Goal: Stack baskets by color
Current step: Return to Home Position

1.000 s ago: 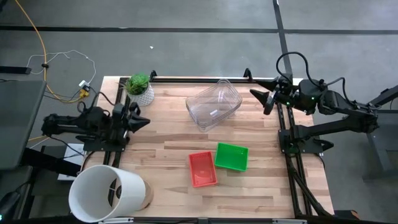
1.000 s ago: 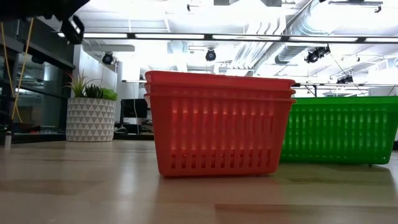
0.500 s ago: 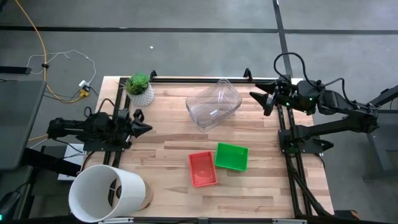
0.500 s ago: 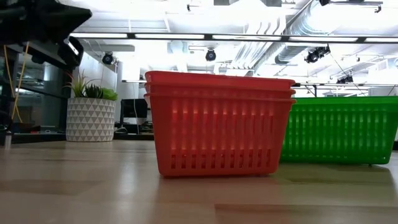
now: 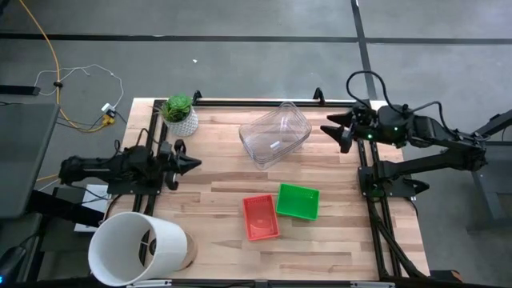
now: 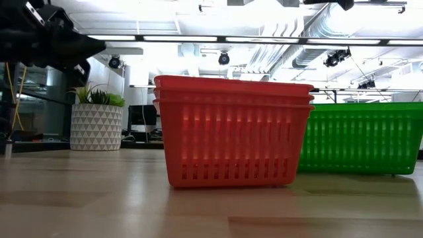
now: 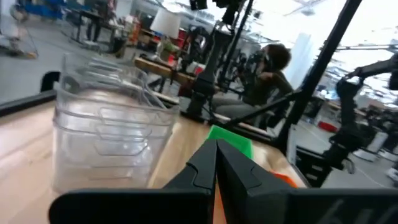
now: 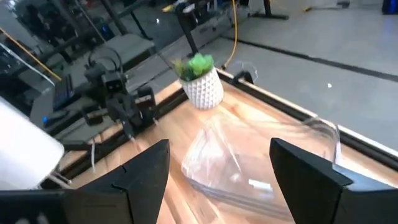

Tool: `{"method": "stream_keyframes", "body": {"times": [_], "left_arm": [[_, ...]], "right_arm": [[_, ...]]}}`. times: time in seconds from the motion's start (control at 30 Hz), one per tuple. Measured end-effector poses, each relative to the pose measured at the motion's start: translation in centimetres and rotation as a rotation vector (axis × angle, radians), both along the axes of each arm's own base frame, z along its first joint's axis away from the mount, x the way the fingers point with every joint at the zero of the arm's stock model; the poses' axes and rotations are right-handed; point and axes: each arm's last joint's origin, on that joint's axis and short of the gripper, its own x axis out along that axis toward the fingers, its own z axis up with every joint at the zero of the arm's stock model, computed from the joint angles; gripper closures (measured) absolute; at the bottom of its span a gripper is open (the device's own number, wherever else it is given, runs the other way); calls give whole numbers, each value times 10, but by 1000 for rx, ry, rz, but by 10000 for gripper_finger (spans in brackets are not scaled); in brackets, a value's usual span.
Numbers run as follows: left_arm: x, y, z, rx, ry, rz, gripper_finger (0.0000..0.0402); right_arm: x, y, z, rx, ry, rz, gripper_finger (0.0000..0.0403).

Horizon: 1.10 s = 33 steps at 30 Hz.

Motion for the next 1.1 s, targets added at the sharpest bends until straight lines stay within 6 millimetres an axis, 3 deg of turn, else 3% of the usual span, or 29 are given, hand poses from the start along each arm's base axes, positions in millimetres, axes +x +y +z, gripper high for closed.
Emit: {"method": "stream_keyframes", "body": {"times": [0.43,0.53,0.63,0.8,0.97,1.1], "left_arm": [[0,4,-4,-14,39,8,401],[0,5,-4,-14,40,12,401],[0,5,-4,-14,40,12,401],[0,5,-4,-14,40,12,401],[0,5,-4,-14,40,12,401],[0,5,-4,-14,40,12,401]], "right_arm": [[-19,3,-13,38,152,64,143],[-32,5,-12,18,149,97,172],[-50,8,-14,12,109,125,237],[-74,12,-42,26,-4,180,379],[-78,14,-77,19,-168,219,380],[-70,16,-111,21,-250,268,400]]}}
